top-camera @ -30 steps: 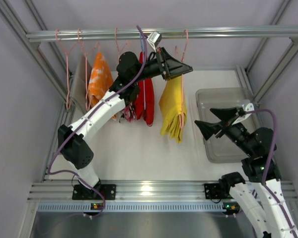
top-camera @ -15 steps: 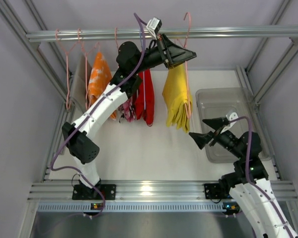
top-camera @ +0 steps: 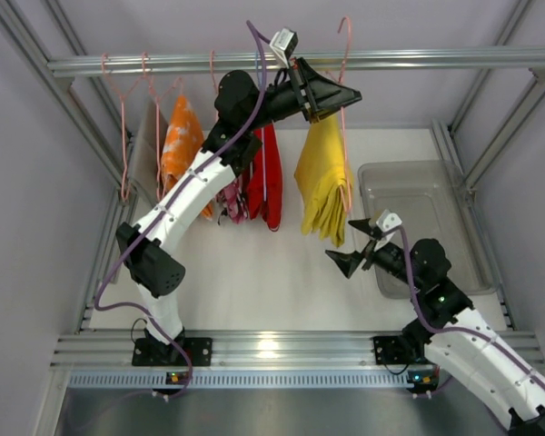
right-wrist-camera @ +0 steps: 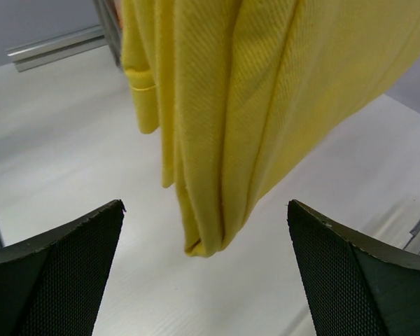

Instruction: Remove the trousers from the hanger

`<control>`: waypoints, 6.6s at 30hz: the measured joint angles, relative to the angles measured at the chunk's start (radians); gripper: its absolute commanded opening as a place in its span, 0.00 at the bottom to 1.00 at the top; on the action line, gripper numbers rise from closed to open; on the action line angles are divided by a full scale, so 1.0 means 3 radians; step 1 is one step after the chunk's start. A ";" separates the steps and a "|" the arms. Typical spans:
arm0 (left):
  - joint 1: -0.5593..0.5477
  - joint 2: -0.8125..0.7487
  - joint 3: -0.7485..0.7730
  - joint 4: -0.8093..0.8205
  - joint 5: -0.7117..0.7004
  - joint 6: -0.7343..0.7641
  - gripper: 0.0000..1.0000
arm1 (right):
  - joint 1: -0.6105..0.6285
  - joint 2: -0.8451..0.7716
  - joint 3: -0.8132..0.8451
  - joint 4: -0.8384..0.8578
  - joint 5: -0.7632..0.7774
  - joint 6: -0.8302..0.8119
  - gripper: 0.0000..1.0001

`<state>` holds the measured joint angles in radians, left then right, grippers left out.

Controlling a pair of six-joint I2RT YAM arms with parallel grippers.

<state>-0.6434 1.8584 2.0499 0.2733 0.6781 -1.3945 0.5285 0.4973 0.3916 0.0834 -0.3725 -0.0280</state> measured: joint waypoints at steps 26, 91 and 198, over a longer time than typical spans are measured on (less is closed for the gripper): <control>0.0001 0.0000 0.0055 -0.0070 0.0003 -0.0056 0.00 | 0.0173 0.0444 -0.0195 0.0724 0.0964 -0.0593 0.80; -0.0308 -0.0786 -0.1667 0.0367 0.0006 0.0394 0.00 | 0.0104 0.0409 0.1268 0.0078 0.1526 -0.0160 0.00; -0.0851 -0.0547 -0.1054 -0.1886 -0.1728 0.1778 0.00 | -0.1376 0.0028 0.1665 -0.1350 -0.1157 0.1367 0.43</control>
<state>-0.8986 1.6943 1.7336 -0.2924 0.1596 -0.8612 0.1158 0.5056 0.8909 -0.3218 -0.7197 0.3820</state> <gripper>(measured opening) 0.058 0.446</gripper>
